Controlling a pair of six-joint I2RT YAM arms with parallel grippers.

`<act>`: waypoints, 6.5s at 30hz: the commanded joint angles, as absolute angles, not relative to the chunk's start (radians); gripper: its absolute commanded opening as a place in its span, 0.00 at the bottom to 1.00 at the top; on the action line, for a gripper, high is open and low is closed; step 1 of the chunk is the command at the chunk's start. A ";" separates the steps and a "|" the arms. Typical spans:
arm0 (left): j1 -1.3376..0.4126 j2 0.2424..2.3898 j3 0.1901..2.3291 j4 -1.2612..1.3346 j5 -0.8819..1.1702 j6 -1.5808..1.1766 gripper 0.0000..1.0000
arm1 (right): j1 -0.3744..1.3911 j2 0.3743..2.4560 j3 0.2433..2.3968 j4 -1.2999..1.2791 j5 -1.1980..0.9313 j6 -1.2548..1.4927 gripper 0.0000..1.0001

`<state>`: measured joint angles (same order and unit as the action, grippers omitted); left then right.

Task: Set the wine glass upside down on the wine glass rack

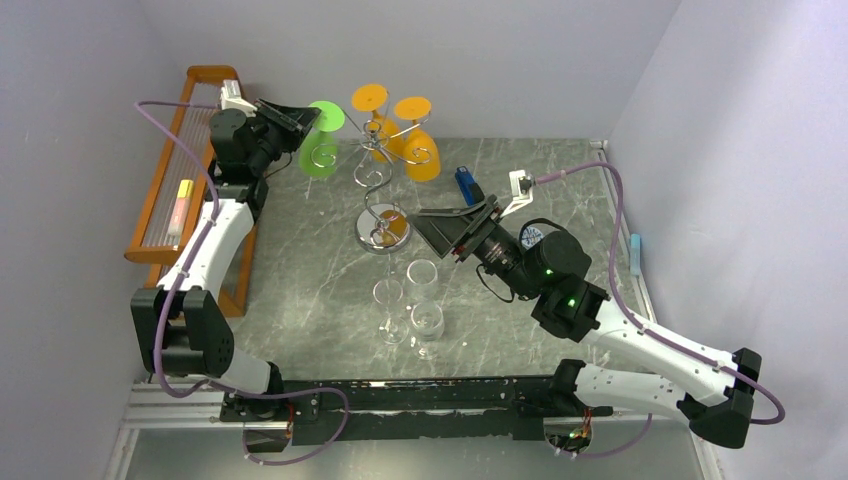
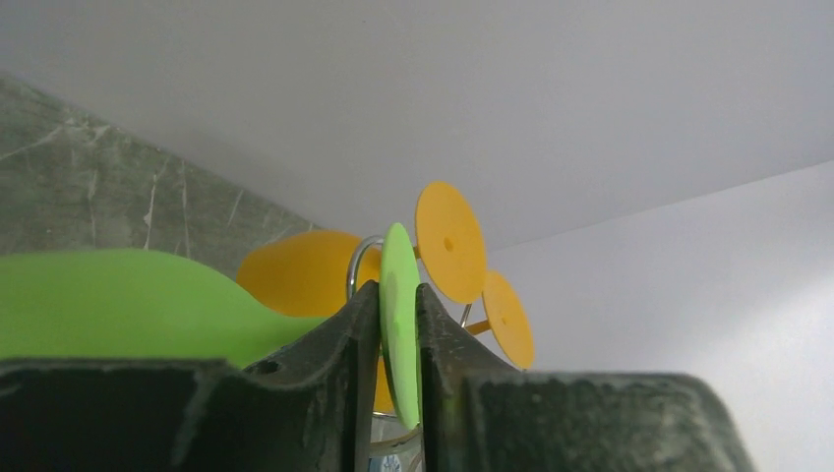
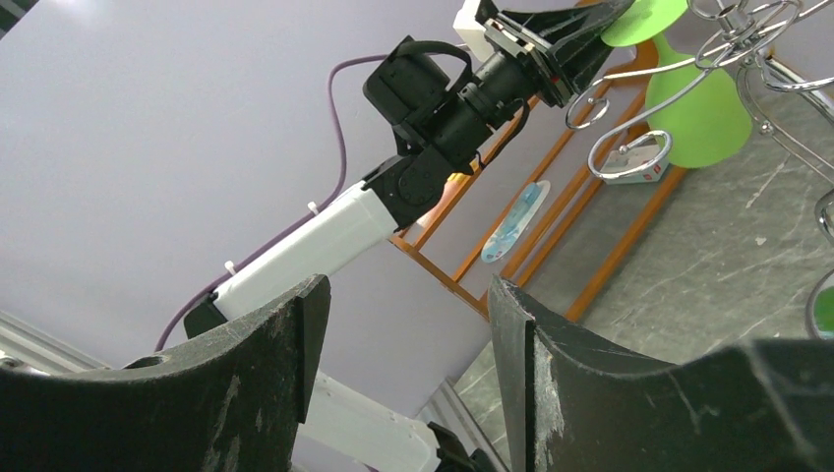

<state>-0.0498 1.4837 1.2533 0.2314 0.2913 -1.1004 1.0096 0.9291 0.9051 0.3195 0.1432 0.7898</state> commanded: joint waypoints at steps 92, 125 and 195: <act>-0.046 0.700 0.951 -0.557 0.260 -0.908 0.92 | 1.350 1.293 1.068 0.308 0.421 0.009 0.00; -0.046 0.591 0.545 -0.080 0.457 -1.525 0.88 | 1.362 1.321 0.805 0.962 0.453 -0.048 0.00; -0.046 0.588 0.889 -0.007 0.727 -0.221 0.05 | 1.135 1.264 1.376 0.014 0.054 0.645 0.74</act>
